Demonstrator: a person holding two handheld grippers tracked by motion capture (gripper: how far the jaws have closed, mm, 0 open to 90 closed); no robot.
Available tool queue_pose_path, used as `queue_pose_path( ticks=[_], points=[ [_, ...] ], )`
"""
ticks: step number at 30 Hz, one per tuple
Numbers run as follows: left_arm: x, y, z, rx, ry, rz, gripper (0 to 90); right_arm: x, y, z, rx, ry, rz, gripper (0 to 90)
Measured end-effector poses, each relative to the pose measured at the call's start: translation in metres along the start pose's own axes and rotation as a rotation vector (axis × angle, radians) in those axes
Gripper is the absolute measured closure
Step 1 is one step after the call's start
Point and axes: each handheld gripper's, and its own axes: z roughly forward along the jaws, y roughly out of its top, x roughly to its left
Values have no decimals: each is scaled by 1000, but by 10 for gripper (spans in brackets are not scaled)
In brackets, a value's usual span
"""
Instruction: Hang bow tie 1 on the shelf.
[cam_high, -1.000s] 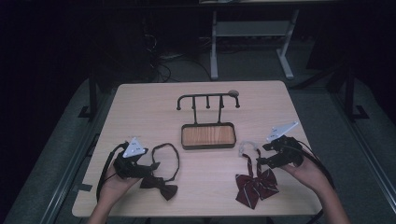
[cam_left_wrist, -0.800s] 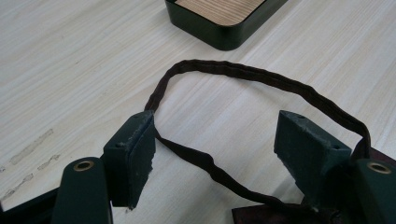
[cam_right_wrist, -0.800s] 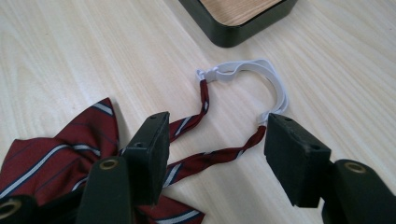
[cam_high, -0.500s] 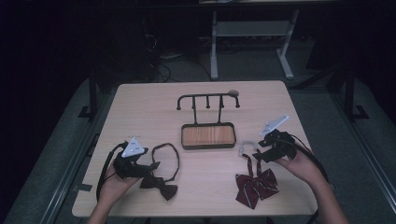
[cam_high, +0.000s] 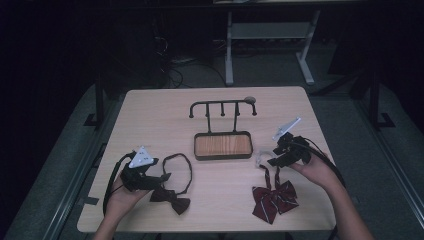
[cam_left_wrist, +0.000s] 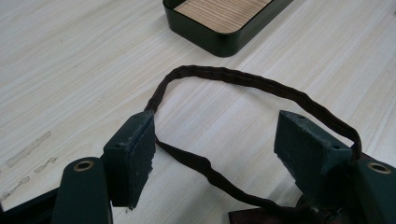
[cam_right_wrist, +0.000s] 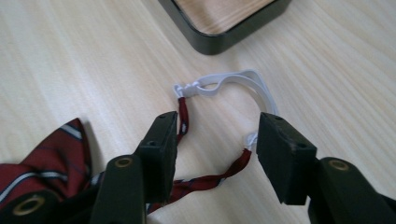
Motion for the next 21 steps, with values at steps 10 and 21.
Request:
queue_pose_path(
  ticks=[10, 21],
  points=[
    [0, 0, -1, -7, -3, -1, 297, -7, 7, 7, 41, -24, 46, 522],
    [0, 0, -1, -5, -3, 6, 297, -15, 10, 18, 102, -43, 70, 555]
  ],
)
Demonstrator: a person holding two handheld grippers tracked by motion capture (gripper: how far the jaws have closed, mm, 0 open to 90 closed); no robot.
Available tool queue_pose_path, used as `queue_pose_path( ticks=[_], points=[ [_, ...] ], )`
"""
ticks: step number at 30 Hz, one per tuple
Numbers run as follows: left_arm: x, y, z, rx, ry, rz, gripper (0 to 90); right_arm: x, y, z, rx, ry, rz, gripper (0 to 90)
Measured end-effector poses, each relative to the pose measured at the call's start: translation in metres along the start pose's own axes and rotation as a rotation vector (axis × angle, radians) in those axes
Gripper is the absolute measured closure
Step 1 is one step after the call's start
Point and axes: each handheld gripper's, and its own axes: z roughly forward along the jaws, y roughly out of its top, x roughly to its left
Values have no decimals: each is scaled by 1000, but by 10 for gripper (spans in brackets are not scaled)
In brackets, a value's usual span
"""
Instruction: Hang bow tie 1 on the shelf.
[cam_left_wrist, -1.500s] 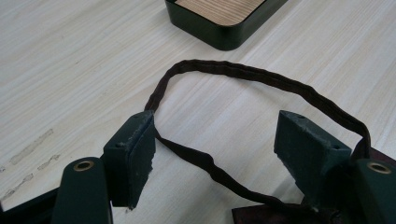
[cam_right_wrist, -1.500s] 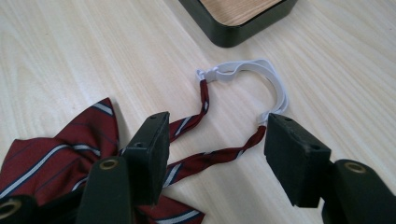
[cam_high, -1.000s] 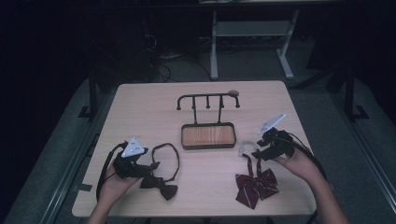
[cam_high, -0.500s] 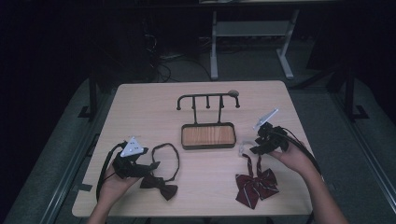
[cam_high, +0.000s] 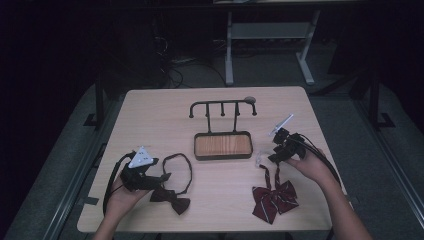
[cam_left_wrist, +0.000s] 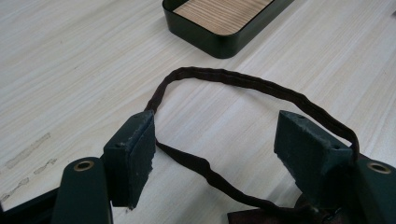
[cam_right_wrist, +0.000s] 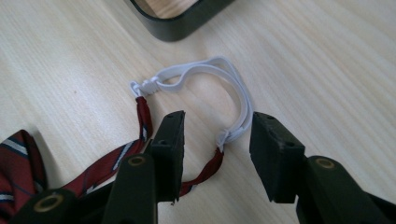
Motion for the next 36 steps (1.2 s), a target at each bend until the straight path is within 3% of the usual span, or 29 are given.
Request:
queue_pose_path(
  ticks=[24, 36],
  points=[
    [-1, 1, 0, 2, 1, 6, 297, -4, 0, 17, 131, -43, 45, 630],
    [-1, 2, -3, -10, 1, 3, 297, -3, 1, 21, 138, -30, 47, 745]
  ],
)
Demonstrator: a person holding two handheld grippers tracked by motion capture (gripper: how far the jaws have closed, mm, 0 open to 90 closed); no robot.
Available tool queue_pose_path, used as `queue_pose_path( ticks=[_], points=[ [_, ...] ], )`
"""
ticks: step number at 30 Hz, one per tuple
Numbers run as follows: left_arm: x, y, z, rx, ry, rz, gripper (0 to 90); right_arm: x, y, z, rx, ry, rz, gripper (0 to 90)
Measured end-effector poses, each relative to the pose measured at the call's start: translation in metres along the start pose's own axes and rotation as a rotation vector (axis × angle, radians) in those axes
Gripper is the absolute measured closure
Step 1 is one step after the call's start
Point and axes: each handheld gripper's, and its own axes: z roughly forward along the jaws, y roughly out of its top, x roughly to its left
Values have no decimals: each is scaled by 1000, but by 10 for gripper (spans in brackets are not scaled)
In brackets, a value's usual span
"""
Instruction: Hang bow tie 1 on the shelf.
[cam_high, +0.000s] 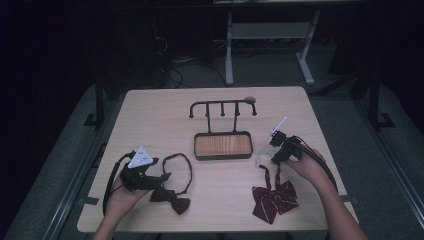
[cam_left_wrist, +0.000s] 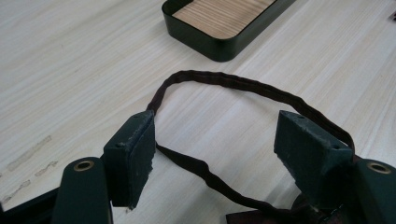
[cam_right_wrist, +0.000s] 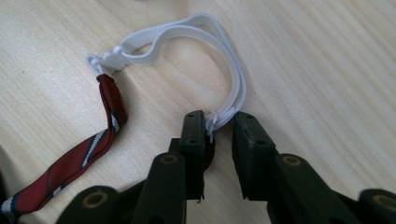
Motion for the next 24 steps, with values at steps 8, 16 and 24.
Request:
queue_pose_path(
  ticks=[8, 16, 24],
  points=[
    [0, 0, 0, 2, 4, 6, 297, 2, 0, 0, 5, 23, -18, 821],
    [-2, 1, 2, 8, 0, 12, 297, 5, -3, -11, -42, 41, -30, 827],
    [-3, 1, 1, 4, 1, 9, 297, 8, -7, -29, -82, 62, -66, 828]
  ],
)
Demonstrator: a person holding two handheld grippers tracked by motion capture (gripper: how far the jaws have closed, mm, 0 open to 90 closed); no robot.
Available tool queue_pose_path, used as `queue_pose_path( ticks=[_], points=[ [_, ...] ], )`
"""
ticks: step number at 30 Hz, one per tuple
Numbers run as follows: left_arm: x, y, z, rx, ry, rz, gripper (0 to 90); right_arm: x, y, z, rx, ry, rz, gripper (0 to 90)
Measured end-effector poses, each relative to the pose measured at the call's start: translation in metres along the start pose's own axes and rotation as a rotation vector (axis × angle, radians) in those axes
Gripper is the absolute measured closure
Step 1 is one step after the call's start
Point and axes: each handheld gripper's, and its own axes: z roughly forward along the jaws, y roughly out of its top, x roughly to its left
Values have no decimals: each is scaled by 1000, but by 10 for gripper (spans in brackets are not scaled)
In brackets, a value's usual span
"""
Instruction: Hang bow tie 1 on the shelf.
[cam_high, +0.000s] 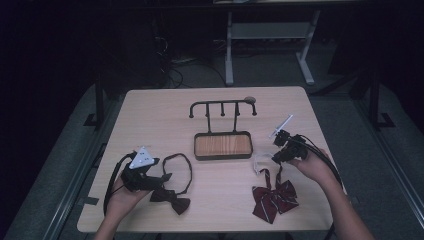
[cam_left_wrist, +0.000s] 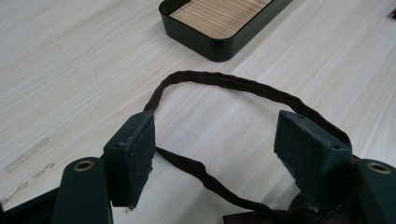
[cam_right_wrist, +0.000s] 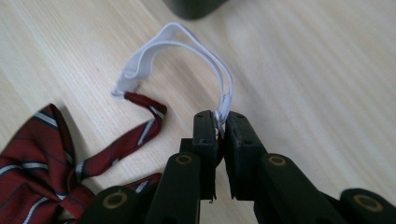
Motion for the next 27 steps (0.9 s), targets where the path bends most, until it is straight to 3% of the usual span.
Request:
queue_pose_path(
  ticks=[2, 12, 27],
  points=[
    [0, 0, 0, -2, 0, -2, 297, 0, 0, -4, -19, 19, -8, 828],
    [0, 0, 1, 4, 0, -1, 297, 7, 3, -27, -44, 22, -53, 824],
    [1, -1, -1, -1, 0, -9, 297, 18, 10, -47, -38, 12, -117, 828]
  ],
)
